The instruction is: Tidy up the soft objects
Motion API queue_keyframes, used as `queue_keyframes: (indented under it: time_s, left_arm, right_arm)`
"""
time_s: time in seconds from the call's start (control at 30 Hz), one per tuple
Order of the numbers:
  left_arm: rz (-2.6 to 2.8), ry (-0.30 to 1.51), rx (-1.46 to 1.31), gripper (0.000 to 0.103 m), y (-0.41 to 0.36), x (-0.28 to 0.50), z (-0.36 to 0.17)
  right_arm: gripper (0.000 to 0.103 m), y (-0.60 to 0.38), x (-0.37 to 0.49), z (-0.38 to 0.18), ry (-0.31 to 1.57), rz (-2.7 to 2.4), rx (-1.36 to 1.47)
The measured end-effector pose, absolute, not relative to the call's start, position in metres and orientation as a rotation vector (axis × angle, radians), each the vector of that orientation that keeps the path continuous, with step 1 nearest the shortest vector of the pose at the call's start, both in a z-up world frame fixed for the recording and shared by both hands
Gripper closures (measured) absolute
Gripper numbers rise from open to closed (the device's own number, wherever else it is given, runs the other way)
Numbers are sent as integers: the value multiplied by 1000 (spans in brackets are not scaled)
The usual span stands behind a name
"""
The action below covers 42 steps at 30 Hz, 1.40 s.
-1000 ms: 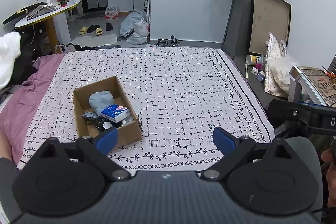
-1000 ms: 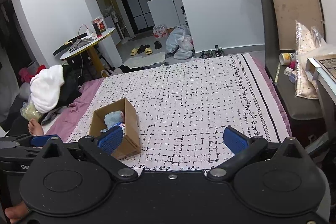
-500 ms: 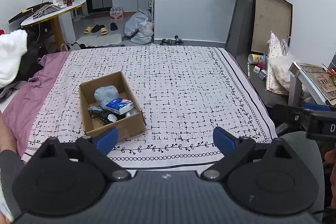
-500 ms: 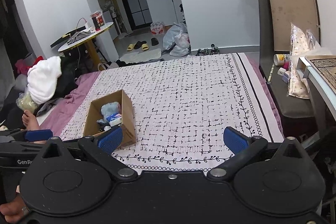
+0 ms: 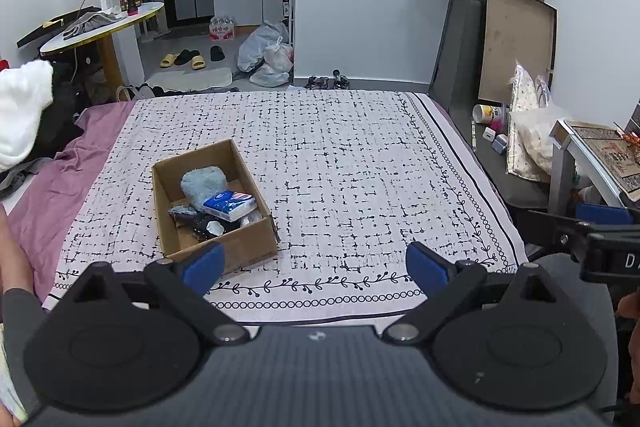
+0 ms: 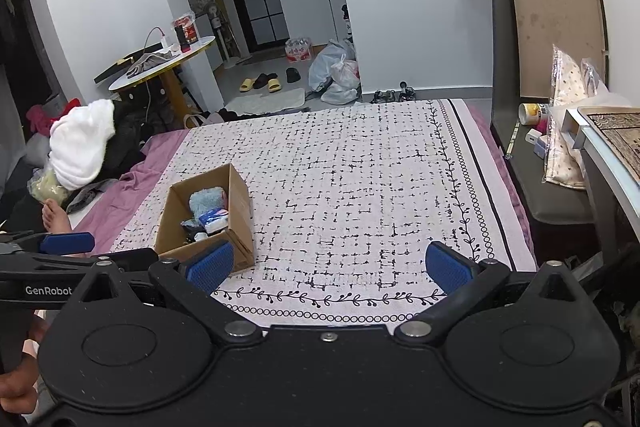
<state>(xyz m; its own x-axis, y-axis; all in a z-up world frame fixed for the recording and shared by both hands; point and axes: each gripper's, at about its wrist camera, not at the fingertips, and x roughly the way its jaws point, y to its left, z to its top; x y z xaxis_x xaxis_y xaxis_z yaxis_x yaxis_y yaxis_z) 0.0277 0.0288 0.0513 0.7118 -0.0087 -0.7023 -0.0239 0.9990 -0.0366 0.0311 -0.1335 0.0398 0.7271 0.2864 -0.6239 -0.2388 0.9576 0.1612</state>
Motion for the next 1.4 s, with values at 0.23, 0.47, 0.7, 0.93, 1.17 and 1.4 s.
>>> queue_keyframes:
  time_s: [0.23, 0.47, 0.7, 0.93, 1.17, 1.4]
  left_arm:
    - [6, 781, -40, 7, 27, 28, 51]
    - [6, 780, -39, 7, 26, 28, 51]
    - [6, 781, -40, 7, 27, 27, 50]
    - [3, 787, -41, 7, 25, 28, 47]
    - [1, 793, -46, 7, 27, 28, 44]
    - [4, 794, -54, 7, 30, 28, 42]
  right_arm:
    - [0, -134, 31, 38, 706, 286, 73]
    - [0, -134, 30, 38, 706, 286, 71]
    - [0, -135, 29, 37, 704, 280, 72]
    - [0, -138, 30, 36, 707, 273, 69]
    - [0, -135, 29, 37, 710, 266, 67]
    - [0, -133, 30, 35, 715, 259, 61]
